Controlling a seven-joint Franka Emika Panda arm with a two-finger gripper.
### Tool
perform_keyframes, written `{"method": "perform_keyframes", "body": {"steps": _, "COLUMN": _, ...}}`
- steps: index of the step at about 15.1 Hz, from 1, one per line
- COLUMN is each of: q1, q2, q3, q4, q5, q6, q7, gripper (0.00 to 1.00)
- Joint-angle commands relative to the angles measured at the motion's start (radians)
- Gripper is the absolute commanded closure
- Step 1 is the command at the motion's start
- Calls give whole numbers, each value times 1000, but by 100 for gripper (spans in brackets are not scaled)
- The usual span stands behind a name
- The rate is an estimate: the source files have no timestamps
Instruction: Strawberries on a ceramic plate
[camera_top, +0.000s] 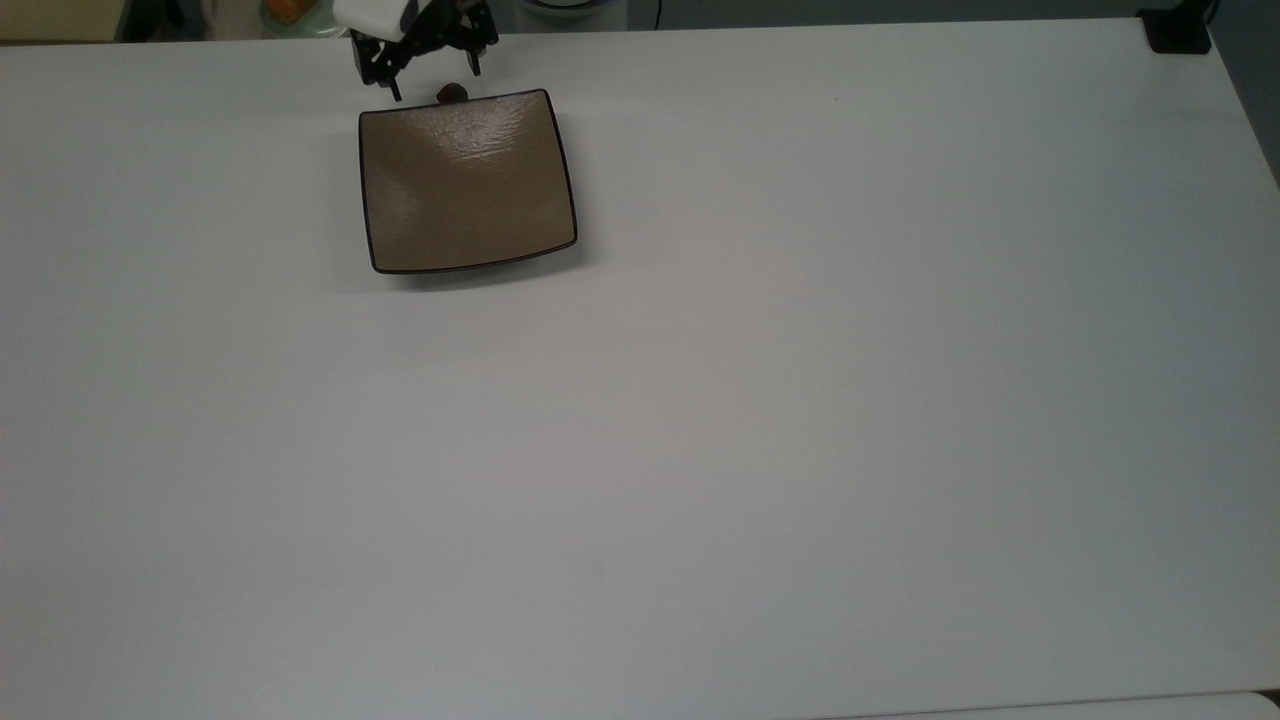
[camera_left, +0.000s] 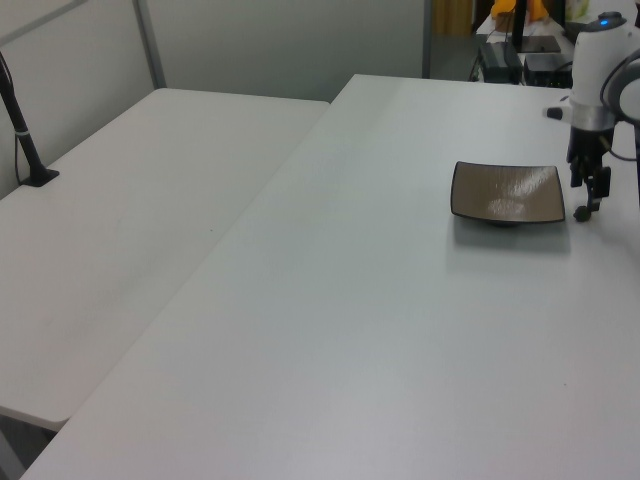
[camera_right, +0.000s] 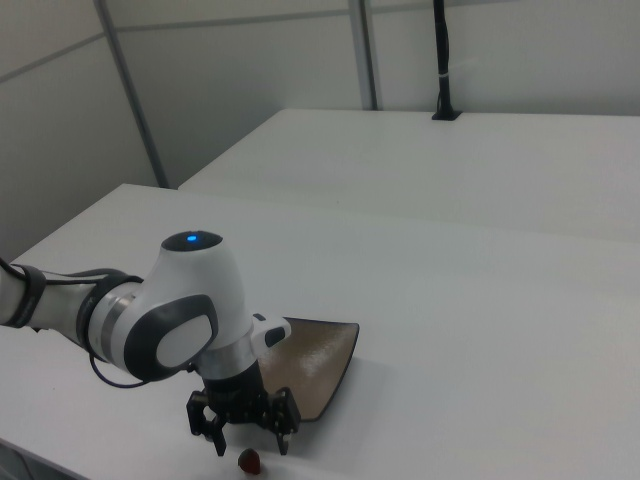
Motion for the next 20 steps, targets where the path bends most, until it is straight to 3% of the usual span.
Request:
{"method": "perform_keyframes", "body": {"steps": 1, "q1": 36, "q2": 36, "q3": -9, "q4": -16, "q5": -14, "q6": 51, "q7": -10, "gripper": 3}}
{"method": "perform_keyframes", "body": {"steps": 2, "q1": 38, "q2": 37, "q3": -9, "q4": -16, "q5": -14, "q6": 51, "q7": -10, "gripper": 5}}
{"method": "perform_keyframes", "body": {"steps": 6, "q1": 46, "q2": 57, "q3": -7, "q4": -16, "q5": -14, "q6": 43, "q7": -10, "gripper": 56}}
{"method": "perform_keyframes", "body": {"steps": 8, "q1": 47, "q2": 54, "q3": -7, "q4": -14, "q5": -14, "q6": 33, "q7": -9, "gripper": 76}}
{"method": "perform_keyframes", "body": {"steps": 10, "q1": 46, "q2": 45, "q3": -7, "q4": -10, "q5": -14, "q6": 14, "q7": -3, "gripper": 87}}
{"method": "perform_keyframes", "body": {"steps": 13, "q1": 47, "q2": 10, "q3": -1, "q4": 18, "q5": -15, "q6": -102, "q7": 1, "gripper": 88}}
{"method": "perform_keyframes", "body": {"steps": 15, "q1": 47, "q2": -4, "q3": 32, "q4": 64, "q5": -17, "q6": -202, "q7": 5, "gripper": 88}}
{"method": "perform_keyframes", "body": {"steps": 20, "q1": 75, "q2": 11, "q3": 52, "q4": 286, "q5": -12, "q6": -490, "q7": 10, "gripper": 88}}
